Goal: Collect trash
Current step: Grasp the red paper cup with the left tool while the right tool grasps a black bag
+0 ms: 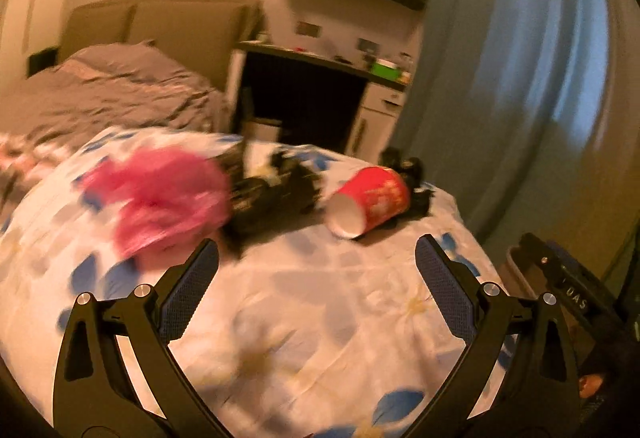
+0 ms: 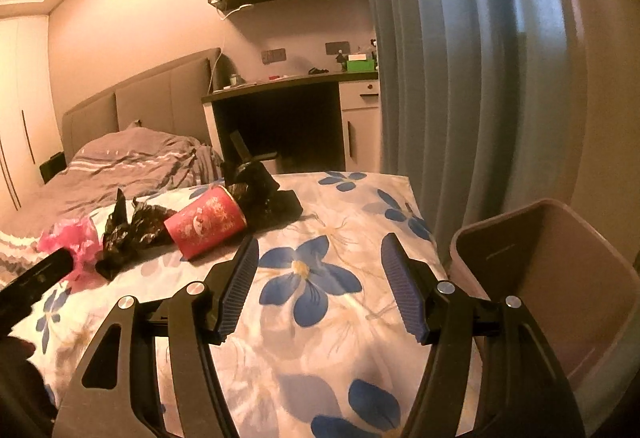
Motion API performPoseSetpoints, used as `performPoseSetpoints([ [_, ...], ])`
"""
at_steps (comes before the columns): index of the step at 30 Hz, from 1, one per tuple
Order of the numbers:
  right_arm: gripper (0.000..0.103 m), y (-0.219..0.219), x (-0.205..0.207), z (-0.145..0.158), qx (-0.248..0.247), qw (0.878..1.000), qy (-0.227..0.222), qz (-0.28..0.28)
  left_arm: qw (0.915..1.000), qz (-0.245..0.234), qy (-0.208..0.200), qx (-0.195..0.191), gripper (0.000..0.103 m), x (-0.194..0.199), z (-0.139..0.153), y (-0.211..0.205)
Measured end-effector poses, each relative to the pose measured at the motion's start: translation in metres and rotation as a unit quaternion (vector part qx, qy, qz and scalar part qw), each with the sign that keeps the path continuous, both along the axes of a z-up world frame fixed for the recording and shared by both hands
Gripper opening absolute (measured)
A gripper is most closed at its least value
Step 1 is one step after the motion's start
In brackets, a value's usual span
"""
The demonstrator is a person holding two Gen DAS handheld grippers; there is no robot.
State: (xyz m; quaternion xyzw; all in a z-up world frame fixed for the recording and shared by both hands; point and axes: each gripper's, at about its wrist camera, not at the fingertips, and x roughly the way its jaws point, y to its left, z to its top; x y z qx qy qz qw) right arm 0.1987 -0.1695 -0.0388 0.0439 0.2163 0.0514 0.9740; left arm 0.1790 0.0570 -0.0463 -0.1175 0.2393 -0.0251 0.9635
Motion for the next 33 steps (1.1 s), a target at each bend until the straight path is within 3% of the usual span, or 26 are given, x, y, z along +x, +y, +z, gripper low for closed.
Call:
performPoseSetpoints([
  [6,0.063,-0.010,0.011,-0.005,0.005,1.000,0.006,-0.001,0.9955,-0.089,0.032,0.005,0.097,0.068,-0.007,-0.030],
  [8,0.063,-0.016,0.016,-0.006,0.007,1.000,0.008,-0.004,0.9936,-0.099,0.054,-0.006,0.097,0.088,-0.013,-0.033],
  [14,0.063,-0.031,0.036,-0.009,0.014,1.000,0.012,-0.013,0.9907,-0.118,0.067,-0.005,0.097,0.122,-0.017,-0.035],
  [23,0.063,-0.033,0.058,-0.010,0.022,1.000,0.014,-0.008,0.9805,-0.159,0.115,-0.018,0.096,0.147,-0.033,-0.038],
  [33,0.063,-0.014,0.084,-0.008,0.023,0.999,0.024,0.029,0.9750,-0.177,0.133,-0.015,0.083,0.151,-0.038,-0.042],
])
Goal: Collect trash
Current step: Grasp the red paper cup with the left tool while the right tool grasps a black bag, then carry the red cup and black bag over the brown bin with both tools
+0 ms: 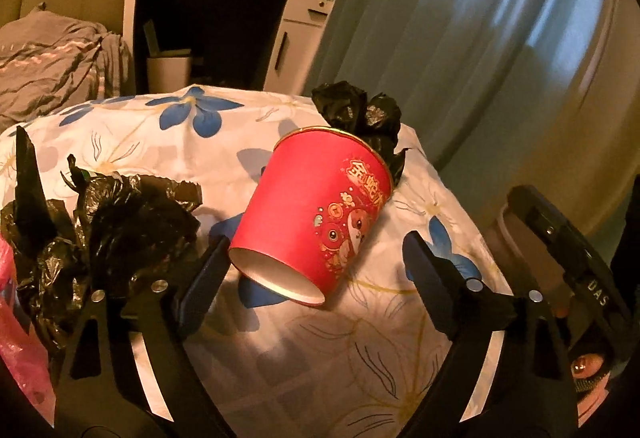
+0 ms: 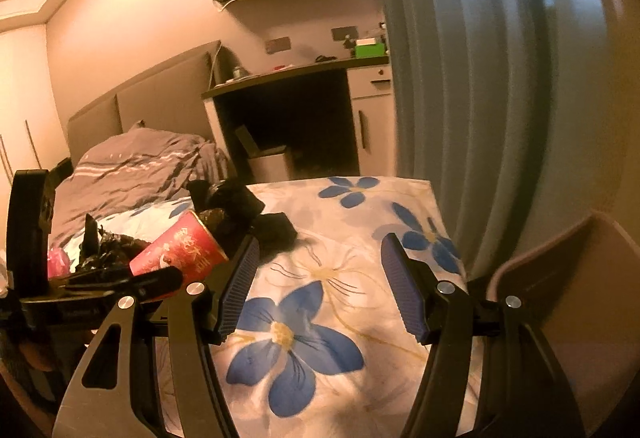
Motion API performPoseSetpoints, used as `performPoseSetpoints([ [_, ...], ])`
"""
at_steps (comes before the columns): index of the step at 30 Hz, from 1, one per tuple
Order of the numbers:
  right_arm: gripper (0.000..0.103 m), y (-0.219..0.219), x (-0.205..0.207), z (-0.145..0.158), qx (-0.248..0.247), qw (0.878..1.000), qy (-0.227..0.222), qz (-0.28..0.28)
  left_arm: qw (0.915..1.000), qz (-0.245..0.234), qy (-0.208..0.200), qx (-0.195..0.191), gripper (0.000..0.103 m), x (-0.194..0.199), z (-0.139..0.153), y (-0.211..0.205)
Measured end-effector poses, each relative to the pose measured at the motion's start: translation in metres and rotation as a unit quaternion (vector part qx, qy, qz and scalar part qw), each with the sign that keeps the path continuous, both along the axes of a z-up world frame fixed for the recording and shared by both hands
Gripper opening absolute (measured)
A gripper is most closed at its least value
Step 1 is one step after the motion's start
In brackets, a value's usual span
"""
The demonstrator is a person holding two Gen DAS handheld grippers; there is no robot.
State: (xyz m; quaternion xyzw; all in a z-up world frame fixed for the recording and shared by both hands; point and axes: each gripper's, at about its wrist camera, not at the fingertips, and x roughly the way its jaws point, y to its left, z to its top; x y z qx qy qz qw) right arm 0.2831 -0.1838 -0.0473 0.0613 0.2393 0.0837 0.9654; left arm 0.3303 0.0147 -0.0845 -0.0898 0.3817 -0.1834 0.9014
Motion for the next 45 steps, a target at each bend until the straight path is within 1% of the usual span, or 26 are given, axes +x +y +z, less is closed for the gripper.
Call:
performPoseSetpoints([
  [1,0.063,0.002,0.003,0.000,-0.001,1.000,0.001,0.003,1.0000,-0.001,0.002,0.000,0.082,0.001,0.000,0.000],
  [4,0.063,0.005,0.014,0.002,0.005,1.000,0.008,0.015,1.0000,-0.005,0.009,0.001,0.073,0.002,-0.003,-0.001],
  [6,0.063,0.007,0.022,0.004,0.014,0.999,0.013,0.026,0.9999,-0.008,0.013,0.001,0.064,0.003,-0.005,-0.002],
  [7,0.063,0.007,0.025,0.003,0.015,0.999,0.015,0.030,0.9998,-0.011,0.016,0.002,0.062,0.003,-0.006,-0.002],
  [15,0.063,0.028,0.048,0.004,0.013,0.998,0.026,0.064,0.9998,-0.012,0.013,0.007,0.060,-0.001,-0.004,-0.005],
  [21,0.063,0.045,0.065,0.005,0.040,0.992,0.054,0.106,0.9994,-0.021,0.001,0.029,0.060,-0.024,-0.001,-0.011],
  [22,0.062,0.050,0.068,0.004,0.042,0.990,0.062,0.117,0.9993,-0.023,-0.001,0.028,0.060,-0.028,0.000,-0.010],
  [24,0.052,0.058,0.074,0.000,0.040,0.987,0.078,0.132,0.9993,-0.025,-0.004,0.029,0.060,-0.041,0.000,-0.008],
  [26,0.033,0.063,0.074,-0.007,0.041,0.984,0.096,0.146,0.9992,-0.023,-0.008,0.032,0.060,-0.053,0.001,-0.005],
  [27,0.028,0.064,0.073,-0.011,0.047,0.981,0.105,0.156,0.9992,-0.021,-0.010,0.032,0.060,-0.058,0.001,-0.003],
  [29,0.022,0.064,0.068,-0.015,0.051,0.979,0.109,0.162,0.9993,-0.016,-0.017,0.031,0.060,-0.068,0.003,0.001],
  [31,0.020,0.062,0.059,-0.015,0.050,0.980,0.103,0.162,0.9994,-0.010,-0.023,0.026,0.060,-0.078,0.005,0.005],
  [38,0.018,0.038,0.020,0.004,0.055,0.987,0.066,0.136,0.9993,0.009,-0.035,0.004,0.060,-0.111,0.009,0.017],
  [45,0.018,0.014,-0.030,0.017,0.036,0.994,0.038,0.094,0.9994,0.016,-0.030,-0.009,0.060,-0.135,0.005,0.016],
])
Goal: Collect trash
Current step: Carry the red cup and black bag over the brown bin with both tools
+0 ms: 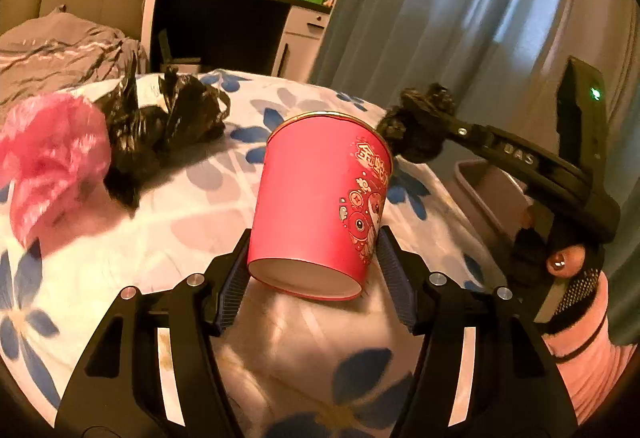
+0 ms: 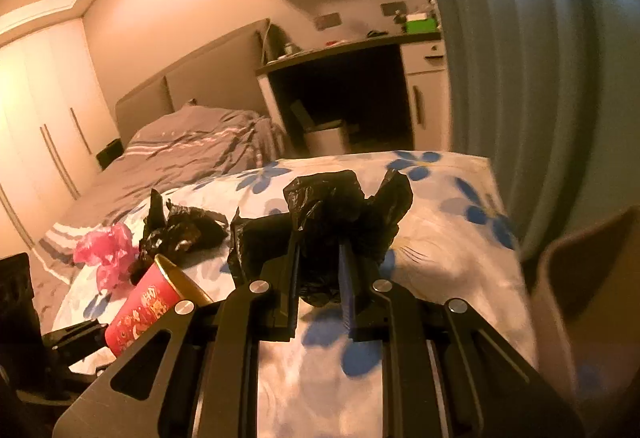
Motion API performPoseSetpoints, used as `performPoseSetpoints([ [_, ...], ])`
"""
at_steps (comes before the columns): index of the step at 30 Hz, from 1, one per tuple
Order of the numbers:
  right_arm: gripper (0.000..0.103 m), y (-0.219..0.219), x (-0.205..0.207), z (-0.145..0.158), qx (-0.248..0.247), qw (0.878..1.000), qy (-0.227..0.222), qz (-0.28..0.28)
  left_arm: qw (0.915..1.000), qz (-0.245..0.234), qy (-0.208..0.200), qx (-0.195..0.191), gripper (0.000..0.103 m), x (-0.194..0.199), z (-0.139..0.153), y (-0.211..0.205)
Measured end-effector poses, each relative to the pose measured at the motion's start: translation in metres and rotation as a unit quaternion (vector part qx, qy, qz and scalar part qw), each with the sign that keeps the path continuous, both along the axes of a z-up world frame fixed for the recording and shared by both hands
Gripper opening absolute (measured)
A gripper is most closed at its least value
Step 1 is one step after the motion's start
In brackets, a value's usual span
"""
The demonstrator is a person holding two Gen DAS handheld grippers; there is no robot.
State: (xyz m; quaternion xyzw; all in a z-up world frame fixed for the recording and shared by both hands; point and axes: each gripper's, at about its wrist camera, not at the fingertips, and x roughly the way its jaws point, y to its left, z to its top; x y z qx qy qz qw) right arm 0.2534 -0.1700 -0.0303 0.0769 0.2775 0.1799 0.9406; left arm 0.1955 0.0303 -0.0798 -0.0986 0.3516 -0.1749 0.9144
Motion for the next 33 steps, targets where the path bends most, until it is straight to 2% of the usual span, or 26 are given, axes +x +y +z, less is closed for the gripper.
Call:
performPoseSetpoints([
  [12,0.018,-0.028,-0.053,0.009,-0.017,0.999,-0.029,-0.041,0.9999,0.000,-0.012,-0.007,0.060,-0.031,0.009,-0.021],
  [23,0.018,-0.061,-0.085,0.010,-0.024,0.996,-0.049,-0.070,0.9997,-0.011,-0.022,-0.003,0.060,-0.037,0.020,-0.049],
  [28,0.018,-0.084,-0.093,0.010,-0.023,0.994,-0.055,-0.097,0.9988,-0.032,-0.037,0.002,0.060,-0.030,0.032,-0.079],
  [33,0.018,-0.119,-0.101,0.005,-0.032,0.986,-0.058,-0.151,0.9962,-0.068,-0.054,0.003,0.060,-0.019,0.043,-0.125],
])
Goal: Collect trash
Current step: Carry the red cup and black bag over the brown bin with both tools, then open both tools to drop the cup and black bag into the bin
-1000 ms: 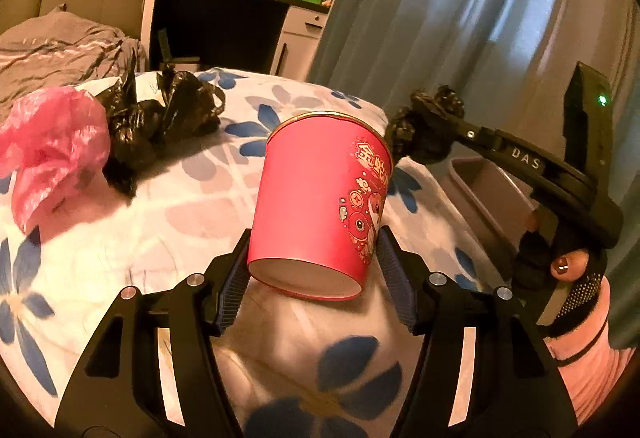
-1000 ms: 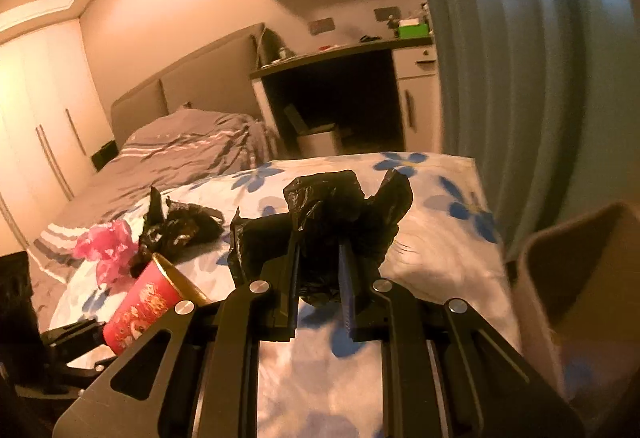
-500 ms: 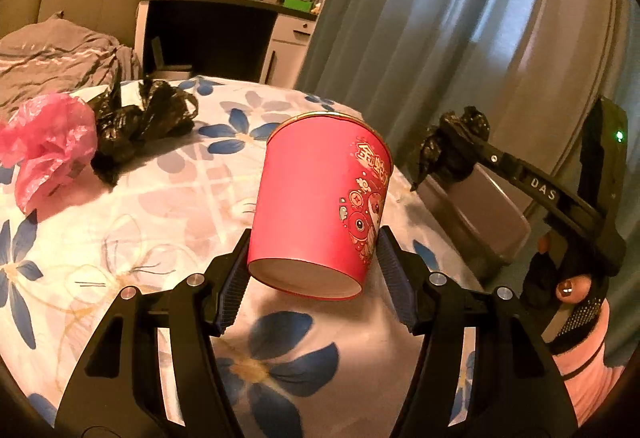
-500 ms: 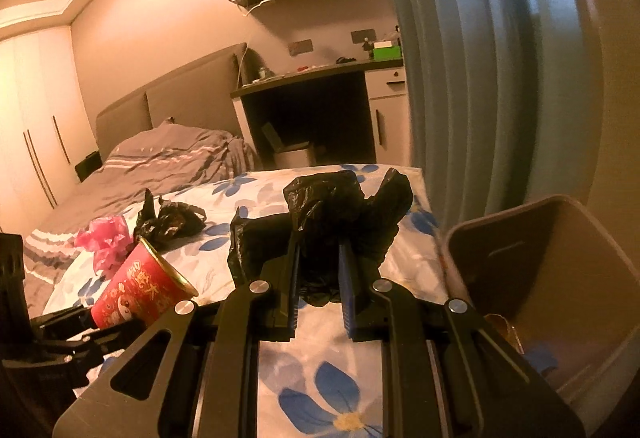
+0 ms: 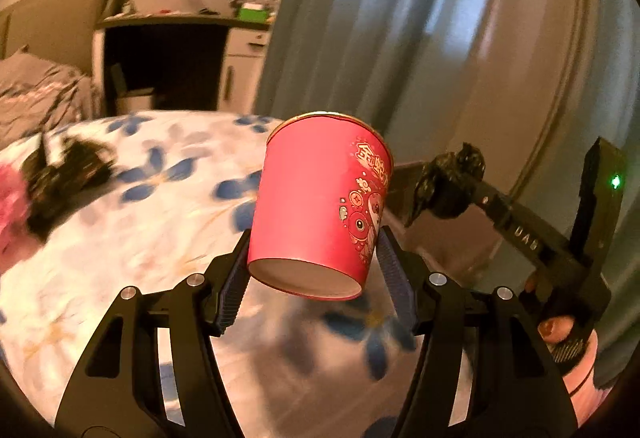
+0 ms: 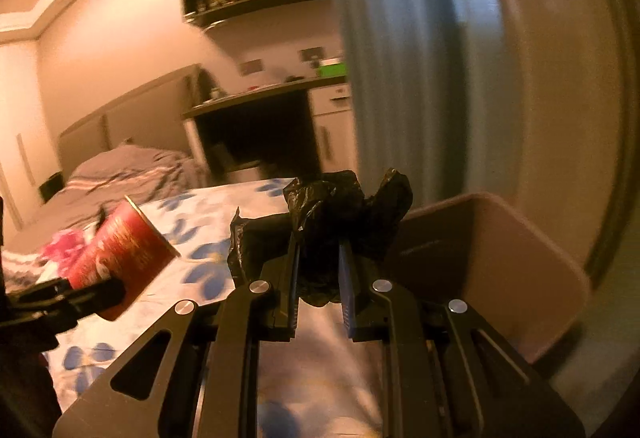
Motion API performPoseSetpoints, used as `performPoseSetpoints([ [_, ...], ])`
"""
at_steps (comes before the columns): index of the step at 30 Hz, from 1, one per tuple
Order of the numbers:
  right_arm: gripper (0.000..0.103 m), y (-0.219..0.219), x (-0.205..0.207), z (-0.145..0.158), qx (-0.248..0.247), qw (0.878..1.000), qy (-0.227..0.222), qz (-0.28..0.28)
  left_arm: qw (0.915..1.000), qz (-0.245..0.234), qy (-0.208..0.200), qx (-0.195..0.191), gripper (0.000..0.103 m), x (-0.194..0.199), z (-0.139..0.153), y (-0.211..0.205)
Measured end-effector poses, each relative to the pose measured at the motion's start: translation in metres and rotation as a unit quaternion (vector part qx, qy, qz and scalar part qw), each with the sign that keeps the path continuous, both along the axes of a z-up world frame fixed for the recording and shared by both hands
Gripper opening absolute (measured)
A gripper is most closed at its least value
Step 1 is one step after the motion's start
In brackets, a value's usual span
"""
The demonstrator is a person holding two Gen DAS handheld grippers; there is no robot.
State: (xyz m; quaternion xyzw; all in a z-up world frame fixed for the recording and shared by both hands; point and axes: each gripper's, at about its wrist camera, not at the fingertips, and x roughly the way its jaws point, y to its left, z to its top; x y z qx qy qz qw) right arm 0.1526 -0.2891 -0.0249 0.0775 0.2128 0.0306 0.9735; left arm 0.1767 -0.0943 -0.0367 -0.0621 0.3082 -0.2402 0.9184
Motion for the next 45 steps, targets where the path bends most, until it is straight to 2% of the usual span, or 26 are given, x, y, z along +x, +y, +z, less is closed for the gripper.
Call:
performPoseSetpoints([
  [7,0.018,-0.059,-0.009,-0.014,0.000,0.997,0.006,-0.071,0.9975,-0.071,-0.008,-0.004,0.060,0.020,0.003,-0.077],
  [12,0.018,-0.077,-0.009,-0.028,0.000,0.997,0.020,-0.080,0.9946,-0.103,0.003,-0.006,0.060,0.038,-0.009,-0.118],
  [19,0.020,-0.086,-0.006,-0.045,0.002,0.997,0.040,-0.072,0.9928,-0.116,0.028,-0.009,0.060,0.050,-0.029,-0.140],
  [21,0.024,-0.088,-0.005,-0.048,0.007,0.997,0.042,-0.070,0.9926,-0.117,0.033,-0.007,0.060,0.052,-0.034,-0.144],
  [23,0.035,-0.092,-0.005,-0.050,0.014,0.997,0.041,-0.071,0.9924,-0.117,0.036,-0.005,0.060,0.052,-0.036,-0.147],
  [32,0.048,-0.117,-0.022,-0.043,0.034,0.991,0.021,-0.125,0.9900,-0.131,0.052,-0.001,0.060,0.053,-0.048,-0.168],
  [36,0.050,-0.120,-0.034,-0.037,0.037,0.989,0.006,-0.140,0.9878,-0.139,0.069,0.004,0.061,0.053,-0.060,-0.185],
  [39,0.050,-0.116,-0.039,-0.033,0.025,0.989,-0.002,-0.143,0.9870,-0.139,0.080,0.005,0.063,0.054,-0.068,-0.191],
  [44,0.050,-0.113,-0.043,-0.025,0.024,0.990,-0.012,-0.139,0.9868,-0.143,0.076,-0.007,0.086,0.049,-0.067,-0.184],
  [45,0.050,-0.113,-0.045,-0.024,0.024,0.990,-0.016,-0.139,0.9880,-0.135,0.075,-0.010,0.088,0.048,-0.065,-0.177],
])
